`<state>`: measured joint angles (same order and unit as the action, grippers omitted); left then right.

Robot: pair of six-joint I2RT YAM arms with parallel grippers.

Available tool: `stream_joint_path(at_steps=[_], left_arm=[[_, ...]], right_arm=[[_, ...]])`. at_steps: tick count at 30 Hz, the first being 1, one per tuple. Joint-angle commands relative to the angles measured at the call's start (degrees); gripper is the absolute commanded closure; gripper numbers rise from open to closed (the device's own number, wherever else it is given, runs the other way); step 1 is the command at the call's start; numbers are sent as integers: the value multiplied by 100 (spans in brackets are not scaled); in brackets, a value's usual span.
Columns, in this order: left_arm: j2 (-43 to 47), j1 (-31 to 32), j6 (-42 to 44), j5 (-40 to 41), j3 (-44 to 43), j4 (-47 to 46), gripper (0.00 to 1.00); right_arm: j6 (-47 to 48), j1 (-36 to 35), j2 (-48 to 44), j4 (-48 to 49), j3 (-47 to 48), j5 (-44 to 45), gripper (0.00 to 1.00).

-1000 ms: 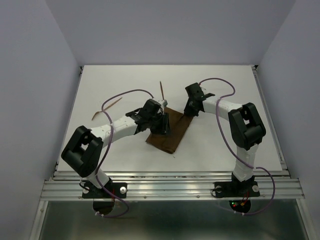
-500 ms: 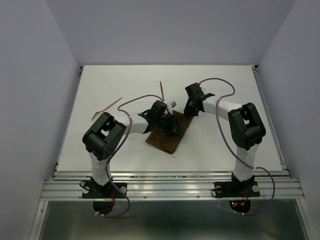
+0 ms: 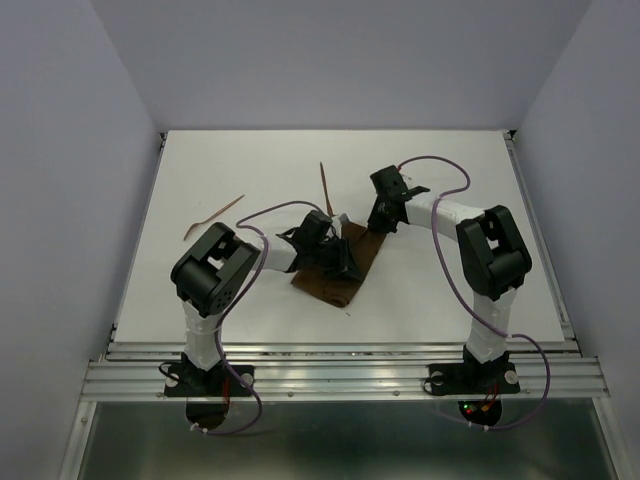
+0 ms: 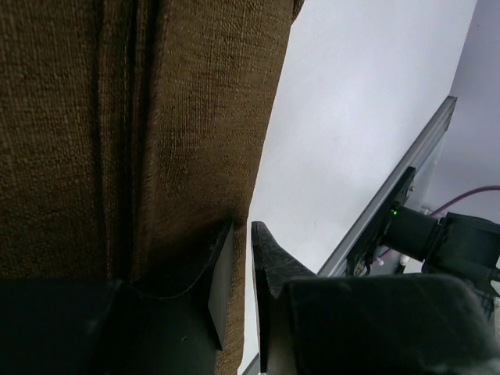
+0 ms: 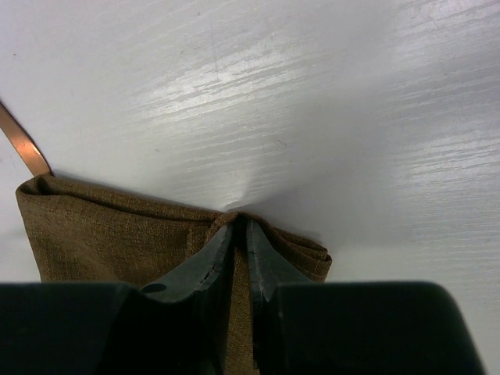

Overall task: Fold the napkin into a case and place the utensils inside
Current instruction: Smooth out the 2/3-rectangle-folded napkin at the center of the board.

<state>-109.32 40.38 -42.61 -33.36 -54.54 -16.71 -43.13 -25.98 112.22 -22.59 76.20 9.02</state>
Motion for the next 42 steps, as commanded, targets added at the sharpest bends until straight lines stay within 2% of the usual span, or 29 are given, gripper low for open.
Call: stream_joint_path(at_steps=[1, 6, 16, 23, 32, 34, 42], left_arm=[[323, -13, 218, 259, 321, 316, 72], [525, 14, 376, 401, 409, 668, 72], [1518, 22, 517, 252, 682, 977, 71], [1001, 66, 666, -170, 937, 775, 70], [534, 128, 754, 234, 1069, 889, 72], [779, 128, 737, 277, 1025, 924, 73], [2203, -3, 1096, 1006, -46, 2293, 69]], right_arm=[[-2, -74, 168, -123, 211, 188, 82], [16, -74, 177, -158, 254, 215, 82], [16, -74, 133, -176, 228, 258, 82], [-20, -74, 159, -167, 237, 223, 82], [16, -74, 89, -176, 202, 215, 82], [59, -74, 72, -167, 202, 180, 82], [367, -127, -122, -123, 202, -66, 79]])
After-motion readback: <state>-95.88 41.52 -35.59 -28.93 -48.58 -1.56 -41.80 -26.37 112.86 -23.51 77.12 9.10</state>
